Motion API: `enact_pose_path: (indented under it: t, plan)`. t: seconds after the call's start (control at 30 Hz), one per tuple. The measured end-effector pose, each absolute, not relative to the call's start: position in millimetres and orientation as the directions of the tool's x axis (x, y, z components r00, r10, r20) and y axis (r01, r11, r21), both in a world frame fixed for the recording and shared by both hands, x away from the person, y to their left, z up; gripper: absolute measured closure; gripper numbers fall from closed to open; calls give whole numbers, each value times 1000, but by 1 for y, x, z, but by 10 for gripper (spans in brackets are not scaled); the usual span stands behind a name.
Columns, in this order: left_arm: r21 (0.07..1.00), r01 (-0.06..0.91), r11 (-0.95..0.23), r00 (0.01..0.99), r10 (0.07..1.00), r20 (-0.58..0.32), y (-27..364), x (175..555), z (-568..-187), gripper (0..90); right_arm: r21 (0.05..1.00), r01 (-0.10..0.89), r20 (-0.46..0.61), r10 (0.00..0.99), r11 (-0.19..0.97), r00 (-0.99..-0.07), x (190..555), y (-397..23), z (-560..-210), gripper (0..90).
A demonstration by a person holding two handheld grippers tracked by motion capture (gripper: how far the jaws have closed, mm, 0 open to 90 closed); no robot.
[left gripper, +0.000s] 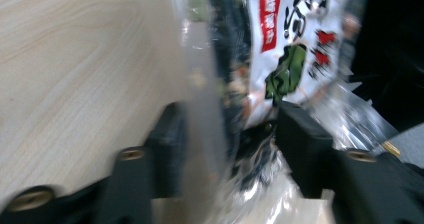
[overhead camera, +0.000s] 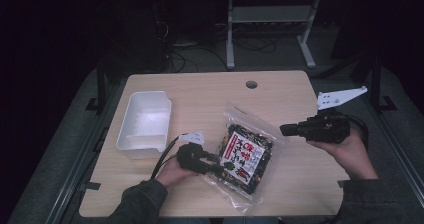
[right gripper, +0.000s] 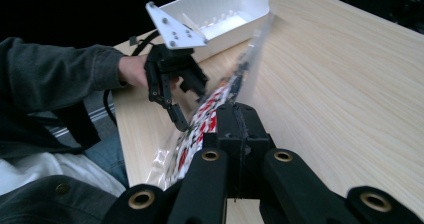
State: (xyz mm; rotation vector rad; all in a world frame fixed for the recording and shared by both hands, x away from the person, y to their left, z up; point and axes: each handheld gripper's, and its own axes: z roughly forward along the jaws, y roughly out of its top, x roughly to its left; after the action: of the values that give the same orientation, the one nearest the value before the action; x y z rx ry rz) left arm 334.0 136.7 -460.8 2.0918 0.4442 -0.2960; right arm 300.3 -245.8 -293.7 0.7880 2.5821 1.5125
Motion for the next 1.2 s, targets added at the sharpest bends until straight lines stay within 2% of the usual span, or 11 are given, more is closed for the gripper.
enact_pose_path:
  t: [0.33, 0.47, 0.57, 0.6, 0.63, 0.7, 0.73, 0.77, 0.8, 0.9, 1.2]
  plan:
    - [789, 341, -511, 940, 163, -300, 143, 317, -452, 749, 834, 417, 210, 492, 361, -845, 307, -249, -301, 897]
    - [798, 309, -517, 951, 163, -262, 144, 312, -448, 754, 852, 419, 223, 506, 314, -833, 308, -252, -305, 883]
    - [800, 298, -521, 955, 168, -246, 145, 310, -447, 760, 851, 427, 223, 524, 307, -822, 309, -253, -309, 788]
    - [800, 293, -524, 956, 173, -237, 145, 309, -447, 760, 851, 427, 223, 524, 307, -822, 309, -253, -309, 788]
    - [800, 290, -526, 957, 177, -230, 146, 309, -447, 764, 846, 439, 226, 541, 303, -810, 310, -253, -314, 658]
    - [799, 293, -525, 956, 177, -234, 147, 309, -447, 764, 842, 452, 241, 546, 293, -802, 311, -253, -316, 649]
    - [799, 289, -527, 957, 178, -229, 146, 309, -447, 764, 843, 471, 275, 545, 260, -792, 311, -254, -324, 596]
    - [801, 287, -525, 958, 179, -226, 146, 308, -447, 764, 843, 471, 275, 545, 260, -792, 311, -254, -324, 596]
    - [803, 284, -524, 958, 178, -223, 146, 308, -446, 764, 838, 490, 300, 549, 239, -780, 313, -253, -333, 521]
    - [803, 279, -526, 960, 178, -217, 146, 307, -446, 763, 835, 501, 324, 533, 228, -781, 314, -249, -346, 456]
    - [803, 267, -532, 963, 178, -202, 147, 307, -446, 763, 830, 501, 344, 482, 244, -805, 310, -233, -369, 406]
